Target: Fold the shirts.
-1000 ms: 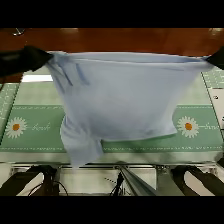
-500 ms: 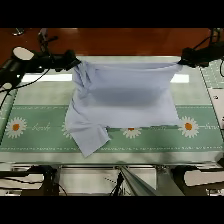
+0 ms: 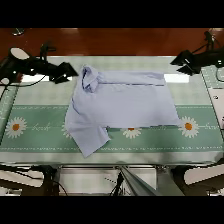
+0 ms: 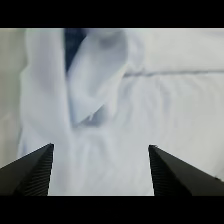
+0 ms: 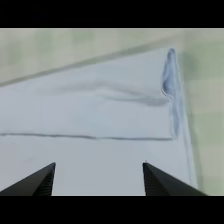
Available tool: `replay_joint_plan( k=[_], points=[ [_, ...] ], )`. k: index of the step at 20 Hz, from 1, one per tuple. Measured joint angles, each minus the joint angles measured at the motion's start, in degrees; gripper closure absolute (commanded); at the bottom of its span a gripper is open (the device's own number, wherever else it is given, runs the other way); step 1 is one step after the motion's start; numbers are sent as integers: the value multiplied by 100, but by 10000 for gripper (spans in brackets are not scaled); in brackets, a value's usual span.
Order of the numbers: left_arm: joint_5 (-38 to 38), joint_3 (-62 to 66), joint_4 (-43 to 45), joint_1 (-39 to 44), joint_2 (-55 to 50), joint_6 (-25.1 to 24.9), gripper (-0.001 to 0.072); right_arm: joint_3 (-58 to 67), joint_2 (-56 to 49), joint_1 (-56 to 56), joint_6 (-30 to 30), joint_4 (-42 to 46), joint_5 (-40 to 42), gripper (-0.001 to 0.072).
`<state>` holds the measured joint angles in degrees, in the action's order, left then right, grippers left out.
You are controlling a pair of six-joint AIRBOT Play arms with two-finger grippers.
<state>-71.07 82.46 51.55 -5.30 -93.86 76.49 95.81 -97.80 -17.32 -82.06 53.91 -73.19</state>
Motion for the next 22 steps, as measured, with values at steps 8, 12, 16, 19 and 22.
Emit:
replay_joint_plan(
  k=[8, 12, 16, 19, 22],
  points=[
    [-850, -2935, 348, -2050, 1904, -358, 7, -2092, 1998, -1034, -4, 892, -280, 86],
    [-284, -4804, -708, -2747, 2656, -957, 7, -3908, 3213, -1141, 415, 188, 396, 92],
    [87, -5775, -1661, -2973, 2850, -1569, 8, -4964, 3956, -1174, 702, -313, 704, 92],
    [238, -6037, -1912, -3029, 2837, -1746, 8, -5254, 4170, -1180, 776, -450, 748, 92],
    [326, -6133, -2013, -3001, 2767, -1821, 9, -5370, 4253, -1182, 815, -522, 763, 92]
  ],
)
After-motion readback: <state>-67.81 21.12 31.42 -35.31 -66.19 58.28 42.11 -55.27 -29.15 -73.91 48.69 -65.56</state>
